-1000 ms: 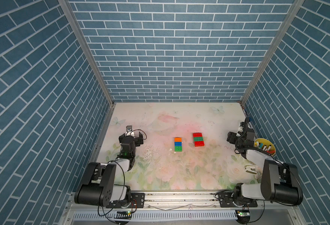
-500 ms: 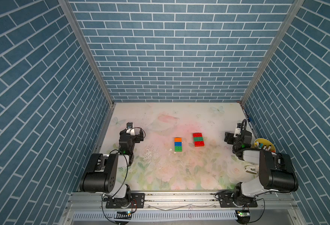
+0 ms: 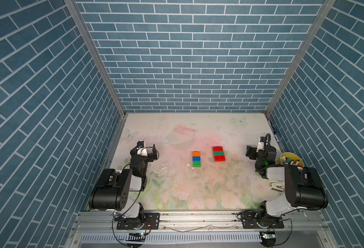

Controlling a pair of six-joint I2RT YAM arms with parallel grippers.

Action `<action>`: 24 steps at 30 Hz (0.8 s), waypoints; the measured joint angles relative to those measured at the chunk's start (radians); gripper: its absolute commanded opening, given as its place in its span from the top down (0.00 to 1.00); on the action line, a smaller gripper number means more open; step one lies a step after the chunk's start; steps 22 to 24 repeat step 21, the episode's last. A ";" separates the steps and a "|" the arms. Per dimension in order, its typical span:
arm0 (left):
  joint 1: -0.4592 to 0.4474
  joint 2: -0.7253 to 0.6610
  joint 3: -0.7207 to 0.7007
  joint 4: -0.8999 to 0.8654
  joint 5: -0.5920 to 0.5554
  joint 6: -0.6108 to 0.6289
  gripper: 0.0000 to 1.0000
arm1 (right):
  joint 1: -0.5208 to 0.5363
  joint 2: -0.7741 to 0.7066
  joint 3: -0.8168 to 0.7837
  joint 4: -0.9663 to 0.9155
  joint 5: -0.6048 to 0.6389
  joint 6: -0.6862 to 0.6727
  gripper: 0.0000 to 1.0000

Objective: Assemble a rectangle with lego
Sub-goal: Reset both arms

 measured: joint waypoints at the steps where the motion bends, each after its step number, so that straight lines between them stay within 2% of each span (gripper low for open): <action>1: 0.000 0.000 0.000 0.002 -0.007 -0.002 0.00 | 0.000 0.000 0.000 0.001 0.000 -0.001 0.01; 24: -0.009 0.000 0.000 0.004 -0.055 -0.003 0.00 | 0.008 0.000 0.000 0.011 0.019 -0.007 0.01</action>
